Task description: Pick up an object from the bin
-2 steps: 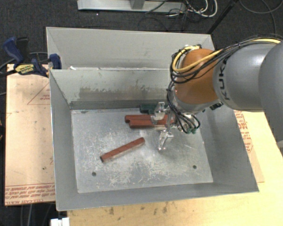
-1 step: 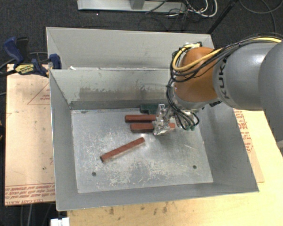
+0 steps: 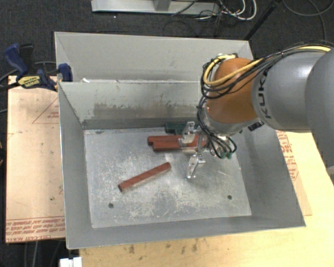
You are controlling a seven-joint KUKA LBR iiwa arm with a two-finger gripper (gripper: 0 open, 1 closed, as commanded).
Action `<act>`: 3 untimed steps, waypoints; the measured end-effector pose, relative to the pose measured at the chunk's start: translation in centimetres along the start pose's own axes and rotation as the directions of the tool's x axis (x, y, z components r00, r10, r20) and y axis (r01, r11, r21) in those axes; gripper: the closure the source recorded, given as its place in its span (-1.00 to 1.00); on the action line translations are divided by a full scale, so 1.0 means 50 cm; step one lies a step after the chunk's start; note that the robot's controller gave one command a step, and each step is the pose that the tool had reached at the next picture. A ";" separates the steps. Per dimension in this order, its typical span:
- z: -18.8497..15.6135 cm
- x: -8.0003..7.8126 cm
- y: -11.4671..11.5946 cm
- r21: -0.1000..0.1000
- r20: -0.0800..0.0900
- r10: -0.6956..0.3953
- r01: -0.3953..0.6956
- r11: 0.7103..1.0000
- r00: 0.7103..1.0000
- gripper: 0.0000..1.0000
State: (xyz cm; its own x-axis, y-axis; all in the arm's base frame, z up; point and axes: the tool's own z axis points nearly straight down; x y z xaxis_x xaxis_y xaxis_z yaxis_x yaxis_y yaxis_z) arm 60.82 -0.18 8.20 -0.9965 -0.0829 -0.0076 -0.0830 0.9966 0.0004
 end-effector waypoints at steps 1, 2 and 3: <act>0.000 0.000 0.000 0.000 0.000 0.000 0.000 1.000 1.000 -1.00; 0.003 -0.023 0.041 -0.006 0.016 0.004 -0.004 1.000 1.000 1.00; 0.003 -0.023 0.041 -0.006 0.016 0.004 -0.004 1.000 1.000 1.00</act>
Offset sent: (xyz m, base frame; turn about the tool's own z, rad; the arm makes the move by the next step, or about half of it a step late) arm 0.0337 0.0795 -0.0120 0.0083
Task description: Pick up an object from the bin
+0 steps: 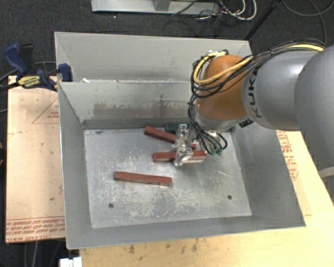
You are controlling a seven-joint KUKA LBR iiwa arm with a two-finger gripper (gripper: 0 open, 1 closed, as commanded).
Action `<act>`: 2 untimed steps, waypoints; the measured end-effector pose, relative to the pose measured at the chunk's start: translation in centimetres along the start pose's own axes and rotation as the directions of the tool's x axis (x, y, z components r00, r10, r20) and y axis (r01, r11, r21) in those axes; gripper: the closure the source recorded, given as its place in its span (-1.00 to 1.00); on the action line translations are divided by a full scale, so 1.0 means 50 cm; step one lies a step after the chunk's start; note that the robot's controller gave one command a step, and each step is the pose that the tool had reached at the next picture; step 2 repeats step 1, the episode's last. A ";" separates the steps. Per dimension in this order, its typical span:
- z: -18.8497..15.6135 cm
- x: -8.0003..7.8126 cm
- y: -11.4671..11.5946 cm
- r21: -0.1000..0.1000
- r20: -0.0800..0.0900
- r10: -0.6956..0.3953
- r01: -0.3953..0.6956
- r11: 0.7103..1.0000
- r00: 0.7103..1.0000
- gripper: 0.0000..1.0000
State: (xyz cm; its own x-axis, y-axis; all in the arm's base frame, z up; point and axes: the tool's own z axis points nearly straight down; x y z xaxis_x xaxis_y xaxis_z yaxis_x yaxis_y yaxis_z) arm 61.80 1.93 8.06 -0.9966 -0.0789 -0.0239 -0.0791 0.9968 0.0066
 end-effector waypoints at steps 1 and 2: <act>-0.373 -0.013 -0.031 0.002 -0.023 -0.152 0.152 0.988 0.988 1.00; -0.373 -0.013 -0.031 0.002 -0.023 -0.152 0.152 0.988 0.988 1.00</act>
Offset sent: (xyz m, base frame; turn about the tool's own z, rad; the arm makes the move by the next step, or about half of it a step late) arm 0.0000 0.0000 0.0000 0.0000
